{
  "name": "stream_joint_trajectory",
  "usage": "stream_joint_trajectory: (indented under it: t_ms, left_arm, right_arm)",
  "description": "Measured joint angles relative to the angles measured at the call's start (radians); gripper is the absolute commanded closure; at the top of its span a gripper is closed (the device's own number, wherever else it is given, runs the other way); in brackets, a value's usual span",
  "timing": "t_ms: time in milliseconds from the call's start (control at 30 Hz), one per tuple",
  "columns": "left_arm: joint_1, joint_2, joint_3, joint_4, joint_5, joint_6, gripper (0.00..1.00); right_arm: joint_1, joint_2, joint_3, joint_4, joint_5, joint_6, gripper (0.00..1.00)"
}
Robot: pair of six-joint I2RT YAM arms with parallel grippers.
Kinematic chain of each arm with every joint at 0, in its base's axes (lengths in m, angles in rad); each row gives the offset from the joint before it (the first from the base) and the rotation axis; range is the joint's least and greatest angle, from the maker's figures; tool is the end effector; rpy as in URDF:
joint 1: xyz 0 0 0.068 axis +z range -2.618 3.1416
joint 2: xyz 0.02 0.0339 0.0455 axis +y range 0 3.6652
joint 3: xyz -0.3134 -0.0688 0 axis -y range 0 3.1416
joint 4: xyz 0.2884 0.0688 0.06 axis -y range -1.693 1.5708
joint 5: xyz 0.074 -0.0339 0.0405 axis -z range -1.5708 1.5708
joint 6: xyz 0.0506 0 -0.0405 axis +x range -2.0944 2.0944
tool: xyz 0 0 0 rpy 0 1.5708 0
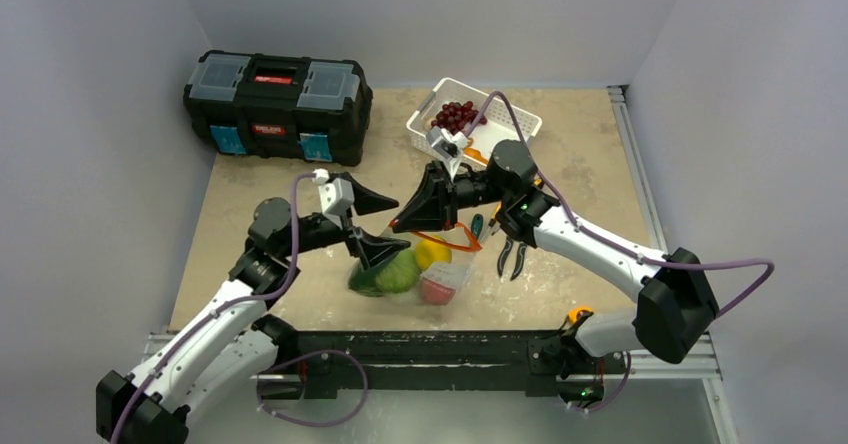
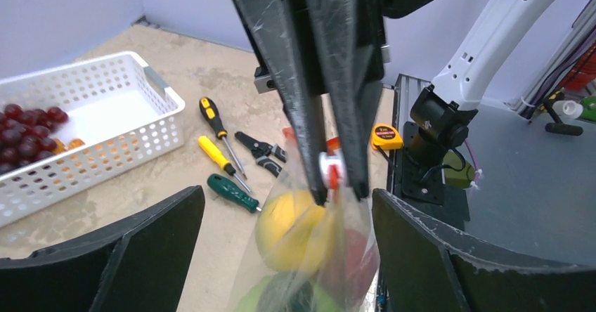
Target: Place the food in the zip-top bag and seal the zipper
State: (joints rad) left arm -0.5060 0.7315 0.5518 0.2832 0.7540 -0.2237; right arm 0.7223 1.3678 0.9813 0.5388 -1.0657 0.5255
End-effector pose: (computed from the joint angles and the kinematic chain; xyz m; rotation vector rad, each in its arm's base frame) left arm 0.1508 -0.1231 0.3418 0.8455 1.3638 -1.1249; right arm 0.2288 0.2606 0.3823 -1.1435 1.3563 1.6951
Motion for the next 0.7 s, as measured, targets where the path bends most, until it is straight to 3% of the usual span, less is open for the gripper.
stream_joint_trajectory:
  t_ms: [133, 200, 267, 400, 700]
  left_arm:
    - [-0.007, 0.088, 0.0, 0.056, 0.008, -0.051, 0.18]
    - [-0.008, 0.121, -0.003, 0.092, 0.024, -0.085, 0.27]
    - [-0.008, 0.141, -0.006, 0.131, 0.048, -0.116, 0.44]
    - [-0.013, 0.164, -0.01, 0.2, 0.126, -0.165, 0.99]
    - [-0.001, 0.075, -0.055, 0.155, 0.108, -0.176, 1.0]
  right_arm:
    - [0.026, 0.001, 0.0, 0.008, 0.01, 0.006, 1.0]
    - [0.031, 0.004, 0.0, 0.024, 0.029, 0.016, 1.0]
    - [0.035, 0.01, 0.0, 0.056, 0.047, 0.033, 1.0]
    - [0.039, 0.026, 0.0, 0.103, 0.09, 0.048, 1.0]
    - [0.075, 0.005, 0.0, 0.008, 0.169, -0.043, 1.0]
